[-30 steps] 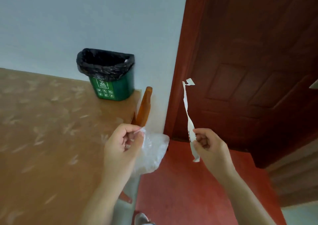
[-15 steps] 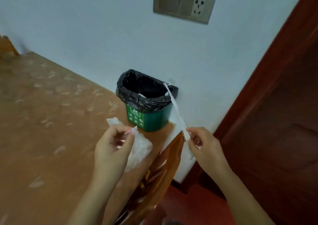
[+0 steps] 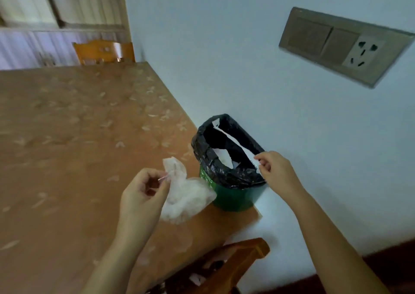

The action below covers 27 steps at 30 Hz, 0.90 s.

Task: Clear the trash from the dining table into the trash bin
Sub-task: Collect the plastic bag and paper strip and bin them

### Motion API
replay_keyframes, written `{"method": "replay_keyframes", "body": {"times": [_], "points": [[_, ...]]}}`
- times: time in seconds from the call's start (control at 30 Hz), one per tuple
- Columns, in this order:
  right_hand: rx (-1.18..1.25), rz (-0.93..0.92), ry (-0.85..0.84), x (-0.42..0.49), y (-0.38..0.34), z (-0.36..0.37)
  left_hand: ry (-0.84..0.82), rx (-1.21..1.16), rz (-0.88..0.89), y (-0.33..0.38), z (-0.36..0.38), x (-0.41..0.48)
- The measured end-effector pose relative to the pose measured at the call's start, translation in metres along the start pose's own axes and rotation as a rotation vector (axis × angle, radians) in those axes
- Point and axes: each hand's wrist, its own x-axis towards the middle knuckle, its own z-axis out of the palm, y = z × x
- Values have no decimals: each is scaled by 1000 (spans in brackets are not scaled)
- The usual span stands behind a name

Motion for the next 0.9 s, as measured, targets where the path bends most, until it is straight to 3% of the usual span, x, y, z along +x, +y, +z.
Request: {"method": "replay_keyframes", "body": {"times": [0.23, 0.57, 0.9], "points": [[-2, -20, -39, 40, 5, 13, 65, 12, -3, 10, -1, 22], [58, -6, 174, 3, -4, 7, -4, -2, 107, 32, 7, 74], [-7, 97, 233, -44, 7, -8, -168, -95, 244, 77, 77, 119]]}}
